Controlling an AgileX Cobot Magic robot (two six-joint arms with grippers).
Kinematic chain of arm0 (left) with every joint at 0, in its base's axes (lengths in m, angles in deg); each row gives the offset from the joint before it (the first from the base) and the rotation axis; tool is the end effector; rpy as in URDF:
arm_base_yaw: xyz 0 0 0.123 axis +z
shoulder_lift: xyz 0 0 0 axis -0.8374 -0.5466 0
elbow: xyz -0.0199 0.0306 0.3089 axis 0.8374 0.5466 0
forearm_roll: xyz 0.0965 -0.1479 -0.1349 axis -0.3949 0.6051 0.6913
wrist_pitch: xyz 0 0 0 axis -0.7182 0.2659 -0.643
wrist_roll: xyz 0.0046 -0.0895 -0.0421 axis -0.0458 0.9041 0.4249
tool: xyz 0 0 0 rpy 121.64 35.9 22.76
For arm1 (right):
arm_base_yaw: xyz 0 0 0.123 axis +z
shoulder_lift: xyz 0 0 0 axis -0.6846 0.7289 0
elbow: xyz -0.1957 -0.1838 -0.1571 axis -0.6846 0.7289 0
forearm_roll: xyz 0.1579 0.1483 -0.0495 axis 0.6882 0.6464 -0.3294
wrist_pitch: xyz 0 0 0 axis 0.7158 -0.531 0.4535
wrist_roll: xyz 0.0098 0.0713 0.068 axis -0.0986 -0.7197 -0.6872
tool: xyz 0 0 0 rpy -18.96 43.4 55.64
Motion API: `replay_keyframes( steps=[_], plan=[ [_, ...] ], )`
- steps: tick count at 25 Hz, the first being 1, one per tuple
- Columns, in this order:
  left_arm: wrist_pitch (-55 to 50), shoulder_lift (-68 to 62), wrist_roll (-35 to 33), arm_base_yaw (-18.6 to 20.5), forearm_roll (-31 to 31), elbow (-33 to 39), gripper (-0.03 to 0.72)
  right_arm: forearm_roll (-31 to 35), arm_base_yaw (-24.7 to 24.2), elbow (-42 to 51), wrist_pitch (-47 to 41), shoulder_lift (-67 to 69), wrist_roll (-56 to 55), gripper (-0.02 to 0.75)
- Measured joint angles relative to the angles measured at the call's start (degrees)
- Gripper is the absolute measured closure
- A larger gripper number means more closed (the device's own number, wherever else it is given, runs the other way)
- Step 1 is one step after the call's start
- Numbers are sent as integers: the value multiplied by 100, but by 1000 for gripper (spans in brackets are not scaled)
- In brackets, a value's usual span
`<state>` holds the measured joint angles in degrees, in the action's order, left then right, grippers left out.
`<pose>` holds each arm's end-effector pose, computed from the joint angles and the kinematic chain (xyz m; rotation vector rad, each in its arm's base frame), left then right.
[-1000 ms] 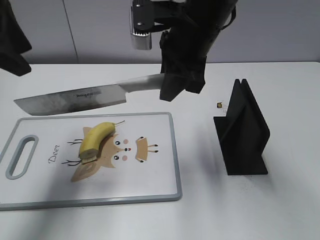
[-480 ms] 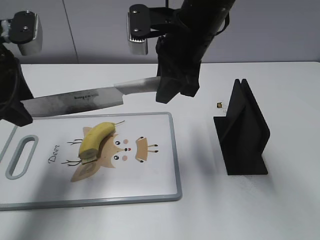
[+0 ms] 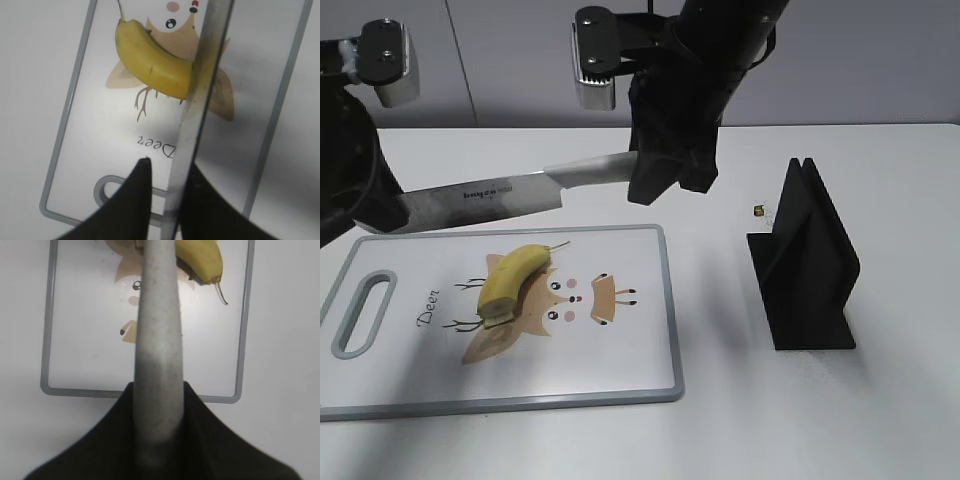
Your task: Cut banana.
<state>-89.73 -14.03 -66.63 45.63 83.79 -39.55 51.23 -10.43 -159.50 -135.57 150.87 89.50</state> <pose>0.2694 -0.0844 0.2946 1.6567 2.2238 -0.2497 0.3247 0.2494 0.2859 -2.0234 1.8452 0.3720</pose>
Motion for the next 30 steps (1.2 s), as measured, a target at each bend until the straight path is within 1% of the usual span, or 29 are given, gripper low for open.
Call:
replay_keyframes(
  steps=[1,2,4,10,13,16,19,23,30],
  plan=[
    [7,0,0,0,21,0,612,0,0,0,41,15,-5,577],
    [15,0,-7,0,29,0,651,0,-5,0,55,39,-5,577],
    [-25,-6,-77,0,-17,13,682,29,-9,-6,71,116,-1,577],
    [0,-248,-132,0,-96,20,691,98,-9,-11,112,380,-96,577],
    [79,-456,-37,0,-107,76,691,35,-9,-11,119,585,-295,577],
    [486,-512,5,-40,-94,369,691,-66,-4,-11,168,738,-427,575],
    [1087,-512,32,-185,-94,852,691,-189,3,-11,191,865,-465,572],
    [1665,-512,96,-353,11,1246,695,-295,3,-11,222,975,-465,563],
    [1873,-639,112,-359,127,1310,695,-383,3,-5,417,1064,-458,554]
  ],
)
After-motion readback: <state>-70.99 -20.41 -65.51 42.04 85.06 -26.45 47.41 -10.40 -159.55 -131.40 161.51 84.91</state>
